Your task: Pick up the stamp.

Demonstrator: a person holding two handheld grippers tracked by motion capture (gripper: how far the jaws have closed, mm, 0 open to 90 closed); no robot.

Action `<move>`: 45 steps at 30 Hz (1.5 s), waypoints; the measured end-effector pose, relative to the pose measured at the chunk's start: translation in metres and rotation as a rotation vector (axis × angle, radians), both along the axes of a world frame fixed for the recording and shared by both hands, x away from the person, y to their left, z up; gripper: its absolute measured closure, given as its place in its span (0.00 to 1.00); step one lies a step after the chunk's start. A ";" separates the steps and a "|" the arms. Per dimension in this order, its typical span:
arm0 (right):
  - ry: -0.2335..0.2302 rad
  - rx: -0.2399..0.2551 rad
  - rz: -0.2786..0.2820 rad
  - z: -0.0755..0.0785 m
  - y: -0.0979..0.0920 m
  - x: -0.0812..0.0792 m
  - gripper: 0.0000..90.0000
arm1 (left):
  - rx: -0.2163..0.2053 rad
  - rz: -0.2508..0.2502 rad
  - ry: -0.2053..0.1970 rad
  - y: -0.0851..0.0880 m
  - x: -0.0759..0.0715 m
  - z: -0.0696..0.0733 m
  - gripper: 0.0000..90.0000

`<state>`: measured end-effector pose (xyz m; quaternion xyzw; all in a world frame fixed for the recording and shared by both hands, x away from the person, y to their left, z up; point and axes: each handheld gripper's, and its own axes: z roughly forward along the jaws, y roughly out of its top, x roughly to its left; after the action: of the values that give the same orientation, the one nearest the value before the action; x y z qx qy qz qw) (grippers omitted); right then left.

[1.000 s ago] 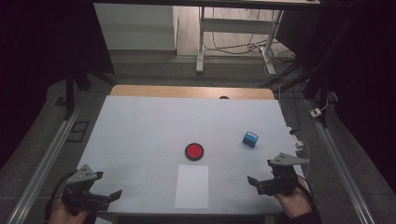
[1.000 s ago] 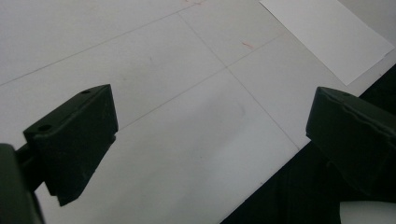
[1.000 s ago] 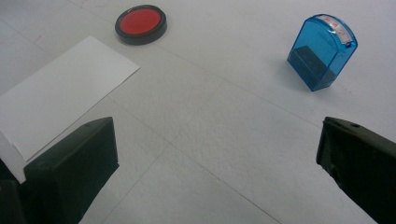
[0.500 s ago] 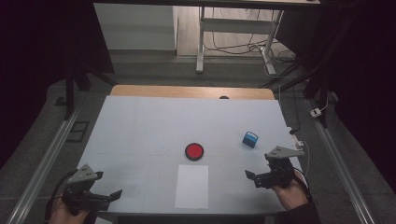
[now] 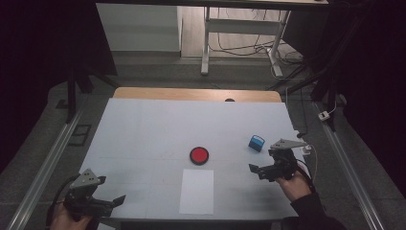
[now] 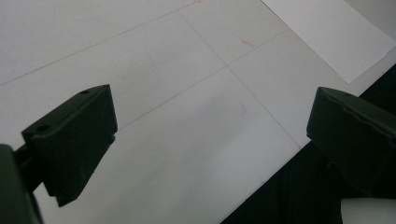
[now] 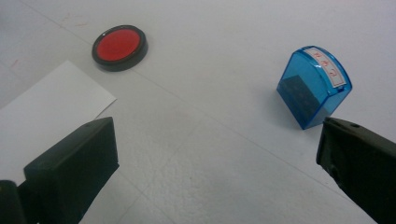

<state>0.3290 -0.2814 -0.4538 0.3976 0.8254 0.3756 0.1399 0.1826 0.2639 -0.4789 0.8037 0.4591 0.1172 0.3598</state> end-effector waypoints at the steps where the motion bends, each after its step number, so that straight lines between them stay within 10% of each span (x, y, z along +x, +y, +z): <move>1: -0.002 0.000 -0.005 0.000 0.000 0.002 0.00 | 0.002 -0.001 -0.001 0.000 0.000 0.000 0.03; 36: 0.019 -0.114 -0.027 -0.003 -0.004 0.072 0.00 | 0.021 -0.019 0.000 -0.003 0.000 0.000 0.01; 45: 0.030 -0.211 0.028 -0.014 0.001 0.090 0.00 | 0.020 -0.020 0.002 -0.003 0.000 0.000 0.01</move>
<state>0.4188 -0.2806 -0.4676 0.3746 0.8678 0.2824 0.1637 0.1829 0.2613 -0.4793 0.8121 0.4500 0.1176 0.3524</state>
